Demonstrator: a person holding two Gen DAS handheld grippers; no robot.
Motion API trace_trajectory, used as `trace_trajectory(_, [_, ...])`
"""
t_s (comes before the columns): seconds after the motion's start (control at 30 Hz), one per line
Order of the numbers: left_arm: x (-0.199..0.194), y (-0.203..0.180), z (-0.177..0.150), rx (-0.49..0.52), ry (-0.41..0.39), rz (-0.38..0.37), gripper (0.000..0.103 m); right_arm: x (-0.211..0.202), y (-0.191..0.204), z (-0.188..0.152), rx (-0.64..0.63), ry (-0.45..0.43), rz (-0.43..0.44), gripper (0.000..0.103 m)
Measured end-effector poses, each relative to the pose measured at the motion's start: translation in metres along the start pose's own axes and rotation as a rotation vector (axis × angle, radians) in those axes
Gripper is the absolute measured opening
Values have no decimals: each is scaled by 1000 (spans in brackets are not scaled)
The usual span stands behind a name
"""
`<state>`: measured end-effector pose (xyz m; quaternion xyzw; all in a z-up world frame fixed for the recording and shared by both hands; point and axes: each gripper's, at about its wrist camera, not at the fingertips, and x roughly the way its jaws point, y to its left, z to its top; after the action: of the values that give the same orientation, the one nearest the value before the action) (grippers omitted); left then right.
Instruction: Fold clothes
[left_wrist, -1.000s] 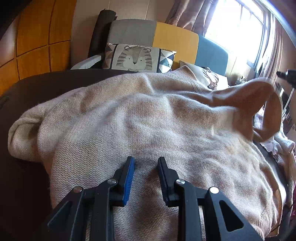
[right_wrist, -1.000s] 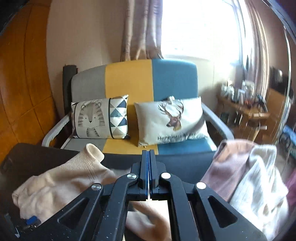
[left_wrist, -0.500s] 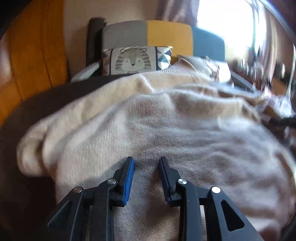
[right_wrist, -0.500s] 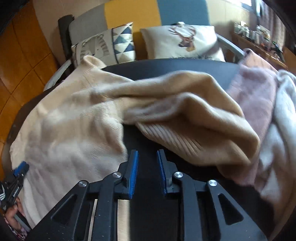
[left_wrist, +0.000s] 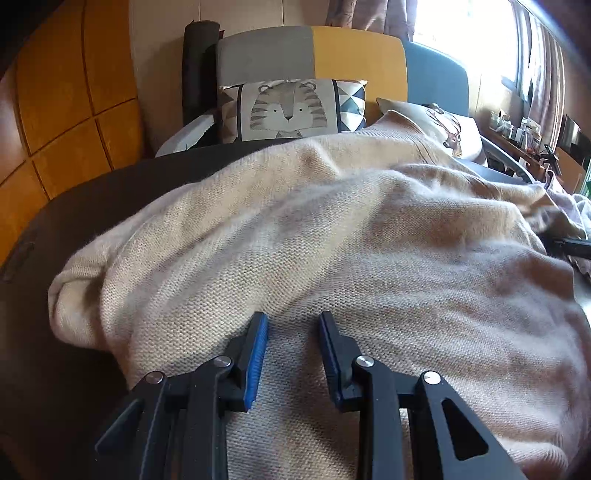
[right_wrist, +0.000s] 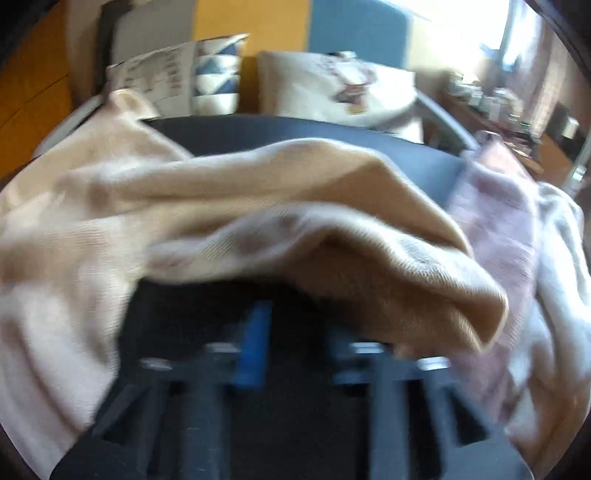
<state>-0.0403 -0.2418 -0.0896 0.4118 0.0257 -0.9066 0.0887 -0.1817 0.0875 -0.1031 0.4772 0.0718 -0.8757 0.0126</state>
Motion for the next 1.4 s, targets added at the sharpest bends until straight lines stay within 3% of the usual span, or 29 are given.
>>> trace_trajectory(0.27, [-1, -1, 6, -5, 13, -17, 30, -83, -39, 22, -51, -149, -11, 2])
trace_trajectory(0.4, [-13, -7, 10, -58, 11, -85, 29, -136, -69, 42, -46, -256, -48, 2])
trace_trajectory(0.47, [-20, -10, 11, -91, -6, -125, 29, -150, -80, 48, -41, -280, -4, 2])
trace_trajectory(0.53, [-28, -14, 10, -125, -27, -163, 29, -135, -78, 52, -25, -208, 83, 7])
trace_trajectory(0.6, [-35, -15, 8, -153, -46, -173, 29, -108, -73, 43, 7, -95, 140, 32])
trace_trajectory(0.63, [-39, -12, 7, -165, -54, -172, 29, -96, -68, 34, 20, -65, 146, 35])
trace_trajectory(0.77, [-50, 20, 4, -237, -78, -159, 29, -46, -45, 7, 4, 8, 97, 36])
trace_trajectory(0.97, [-59, 127, -10, -527, -55, -22, 29, 4, -25, 2, -77, 66, -31, 36])
trace_trajectory(1.03, [-57, 154, -14, -574, -24, 11, 29, 14, -26, -1, -81, 93, -49, 41])
trace_trajectory(1.07, [-56, 164, -16, -589, -21, 18, 29, 15, -25, -1, -84, 84, -52, 49])
trace_trajectory(1.23, [-34, 186, -21, -562, 60, 63, 30, 17, -22, 1, -96, 97, -72, 50])
trace_trajectory(1.33, [-14, 185, -23, -542, 124, 47, 30, 18, -26, 3, -63, 110, -47, 50])
trace_trajectory(1.4, [-9, 180, -23, -568, 107, -27, 30, 19, -28, 4, -54, 116, -43, 50])
